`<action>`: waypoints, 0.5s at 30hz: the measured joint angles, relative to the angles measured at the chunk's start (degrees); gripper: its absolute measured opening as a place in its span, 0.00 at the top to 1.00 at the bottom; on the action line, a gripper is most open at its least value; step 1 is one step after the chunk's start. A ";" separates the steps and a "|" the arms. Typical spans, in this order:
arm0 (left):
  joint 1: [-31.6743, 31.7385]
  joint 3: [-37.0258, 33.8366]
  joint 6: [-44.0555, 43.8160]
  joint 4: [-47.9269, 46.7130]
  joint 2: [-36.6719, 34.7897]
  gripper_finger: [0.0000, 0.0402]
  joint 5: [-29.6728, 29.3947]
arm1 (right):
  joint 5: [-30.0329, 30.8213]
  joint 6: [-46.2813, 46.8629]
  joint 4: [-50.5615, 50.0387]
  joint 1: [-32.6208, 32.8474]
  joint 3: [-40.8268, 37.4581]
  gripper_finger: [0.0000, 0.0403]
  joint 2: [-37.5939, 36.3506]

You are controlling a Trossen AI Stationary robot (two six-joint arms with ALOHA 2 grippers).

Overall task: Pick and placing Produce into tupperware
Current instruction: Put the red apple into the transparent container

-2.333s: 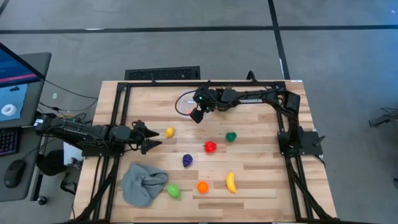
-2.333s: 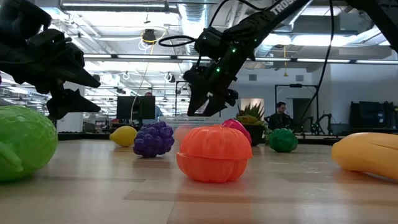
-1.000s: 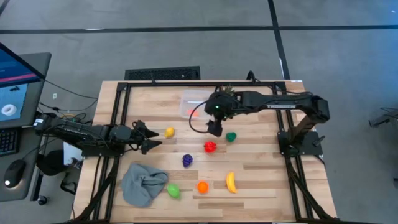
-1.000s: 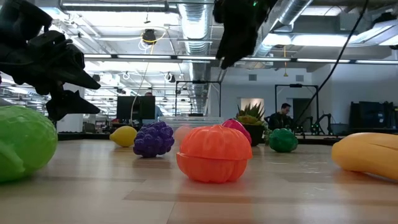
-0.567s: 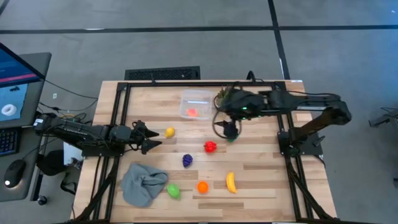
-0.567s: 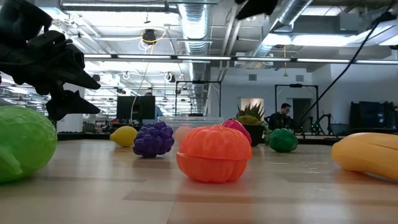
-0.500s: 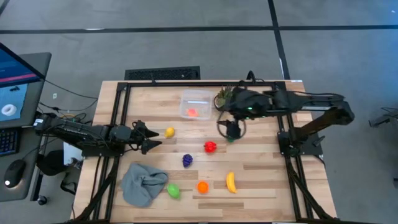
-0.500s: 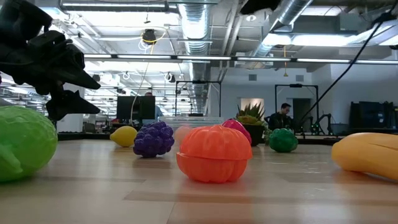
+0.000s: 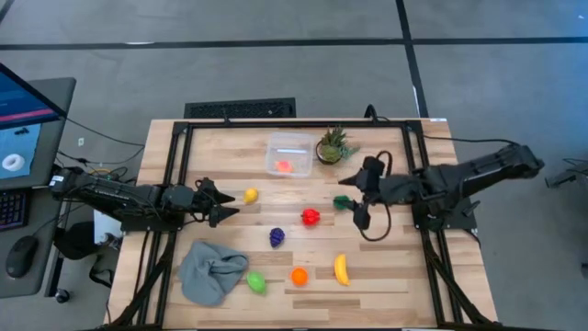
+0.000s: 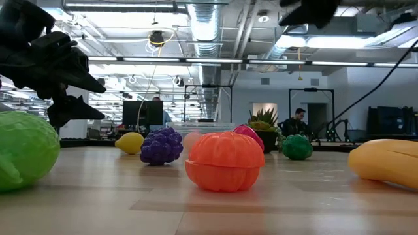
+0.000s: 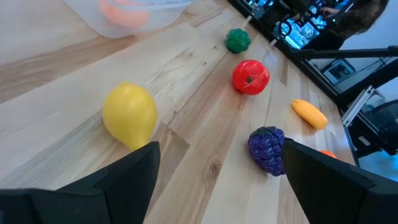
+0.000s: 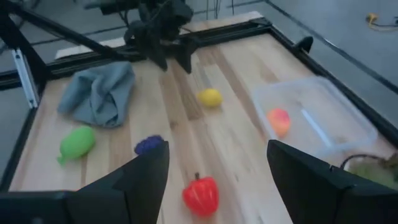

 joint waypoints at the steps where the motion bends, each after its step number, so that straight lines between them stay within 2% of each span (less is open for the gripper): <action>1: 0.00 -0.01 0.00 -0.01 -0.02 0.20 -0.01 | 0.12 0.94 0.53 0.43 -1.58 0.28 -0.22; 6: -0.01 -0.02 -0.13 0.07 0.00 0.20 -1.02 | 0.16 6.10 8.06 1.68 -9.30 0.28 0.14; 11: -0.01 -0.02 -1.38 0.11 -0.01 0.20 -1.38 | 0.15 6.38 17.46 1.67 -15.07 0.28 0.45; 15: -0.01 -0.02 -1.60 0.07 0.00 0.20 -1.40 | 0.14 5.46 17.82 0.62 -18.04 0.28 0.54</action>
